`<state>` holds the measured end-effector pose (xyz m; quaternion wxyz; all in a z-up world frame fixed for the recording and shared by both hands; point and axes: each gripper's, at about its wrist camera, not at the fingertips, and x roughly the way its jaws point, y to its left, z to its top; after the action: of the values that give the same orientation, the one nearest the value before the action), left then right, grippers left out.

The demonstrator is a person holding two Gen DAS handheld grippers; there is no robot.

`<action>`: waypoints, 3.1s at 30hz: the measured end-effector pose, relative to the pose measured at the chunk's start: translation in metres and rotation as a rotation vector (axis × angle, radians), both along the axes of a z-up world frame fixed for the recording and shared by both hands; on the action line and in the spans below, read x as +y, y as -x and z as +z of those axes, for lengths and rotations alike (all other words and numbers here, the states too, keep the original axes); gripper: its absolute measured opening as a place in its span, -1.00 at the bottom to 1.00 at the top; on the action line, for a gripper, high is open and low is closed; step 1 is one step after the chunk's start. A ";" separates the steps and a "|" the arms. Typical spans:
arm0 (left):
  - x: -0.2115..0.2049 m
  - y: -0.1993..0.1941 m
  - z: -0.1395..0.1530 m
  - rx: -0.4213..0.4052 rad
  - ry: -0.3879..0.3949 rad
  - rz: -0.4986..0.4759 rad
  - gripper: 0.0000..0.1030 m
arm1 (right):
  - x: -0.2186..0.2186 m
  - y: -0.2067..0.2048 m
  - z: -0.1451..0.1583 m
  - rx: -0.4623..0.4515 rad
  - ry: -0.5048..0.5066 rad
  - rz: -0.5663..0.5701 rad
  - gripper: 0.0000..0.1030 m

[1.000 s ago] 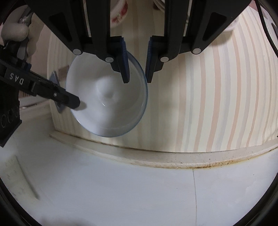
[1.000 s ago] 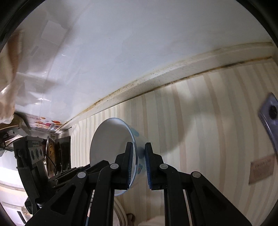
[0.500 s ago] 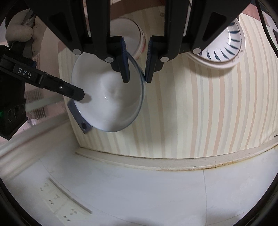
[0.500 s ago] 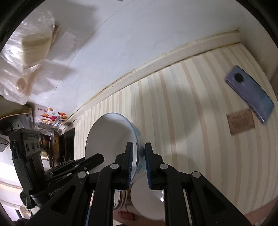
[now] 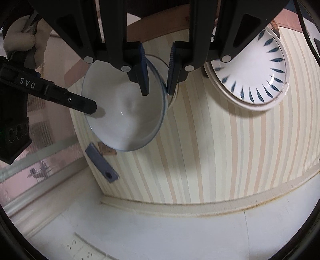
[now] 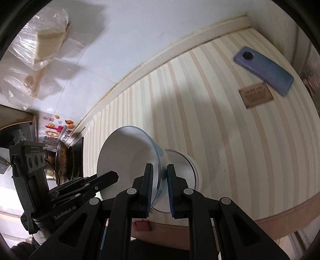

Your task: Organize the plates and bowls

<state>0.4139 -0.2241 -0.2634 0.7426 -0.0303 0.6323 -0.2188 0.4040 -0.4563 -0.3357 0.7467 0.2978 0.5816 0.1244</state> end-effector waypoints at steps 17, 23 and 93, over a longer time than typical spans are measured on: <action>-0.018 0.012 -0.041 0.033 -0.105 -0.055 -0.69 | -0.001 0.014 -0.044 0.075 0.033 0.007 -0.70; -0.019 0.012 -0.049 0.032 -0.139 -0.059 -0.69 | 0.006 0.008 -0.046 0.078 0.049 0.025 -0.70; 0.002 -0.011 -0.044 0.081 -0.045 0.026 0.87 | -0.011 0.032 -0.042 0.125 -0.054 -0.097 0.87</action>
<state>0.4247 -0.2226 -0.3079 0.7198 -0.0305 0.6661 -0.1933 0.3723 -0.4677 -0.3777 0.7057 0.3530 0.6085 0.0846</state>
